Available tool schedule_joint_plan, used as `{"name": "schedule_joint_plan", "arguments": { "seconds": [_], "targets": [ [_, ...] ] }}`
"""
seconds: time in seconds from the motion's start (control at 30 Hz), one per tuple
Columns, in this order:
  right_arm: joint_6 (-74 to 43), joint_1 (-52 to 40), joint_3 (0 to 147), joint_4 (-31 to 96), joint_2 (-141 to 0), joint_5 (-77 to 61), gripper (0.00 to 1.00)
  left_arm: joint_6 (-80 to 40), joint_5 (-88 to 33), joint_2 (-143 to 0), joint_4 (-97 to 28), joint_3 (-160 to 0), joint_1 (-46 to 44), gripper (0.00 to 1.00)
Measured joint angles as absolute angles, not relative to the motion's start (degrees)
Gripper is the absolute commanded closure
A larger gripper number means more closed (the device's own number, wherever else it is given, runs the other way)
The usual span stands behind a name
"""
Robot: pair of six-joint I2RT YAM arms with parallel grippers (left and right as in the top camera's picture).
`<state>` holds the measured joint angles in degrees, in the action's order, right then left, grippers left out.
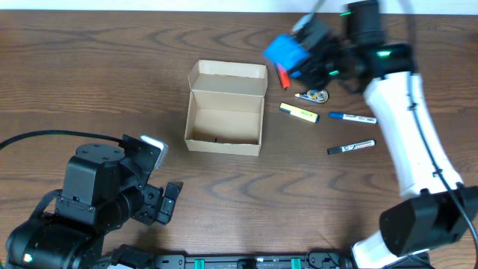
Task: Pack container
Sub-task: 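Lift the blue duster and lower it into the box with the right gripper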
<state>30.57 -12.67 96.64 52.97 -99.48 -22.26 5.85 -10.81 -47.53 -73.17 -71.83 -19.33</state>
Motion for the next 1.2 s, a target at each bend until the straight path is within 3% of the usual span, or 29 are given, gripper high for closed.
{"name": "schedule_joint_plan", "arguments": {
  "seconds": [0.4, 0.53, 0.83, 1.0, 1.07, 1.2],
  "targets": [
    [32.1, -34.3, 96.6, 56.2, -104.9, -16.6, 0.57, 5.9, -10.8, -47.5, -73.2, -71.8, -19.3, 0.05],
    [32.9, -36.9, 96.6, 55.8, -109.6, -15.7, 0.61, 5.9, -10.8, -47.5, -73.2, -71.8, -19.3, 0.05],
    [33.9, -38.2, 96.6, 53.8, -115.6, -14.7, 0.58, 5.9, -10.8, -47.5, -73.2, -71.8, -19.3, 0.05],
    [34.7, -38.2, 96.6, 53.7, -115.6, -14.8, 0.51, 5.9, -10.8, -47.5, -73.2, -71.8, -19.3, 0.05],
    [35.0, -38.2, 96.6, 53.7, -115.6, -15.2, 0.40, 5.9, -10.8, -47.5, -73.2, -71.8, -19.3, 0.05],
    [35.4, -38.2, 96.6, 53.2, -115.6, -15.9, 0.29, 5.9, -10.8, -47.5, -73.2, -71.8, -19.3, 0.05]
  ]
}}
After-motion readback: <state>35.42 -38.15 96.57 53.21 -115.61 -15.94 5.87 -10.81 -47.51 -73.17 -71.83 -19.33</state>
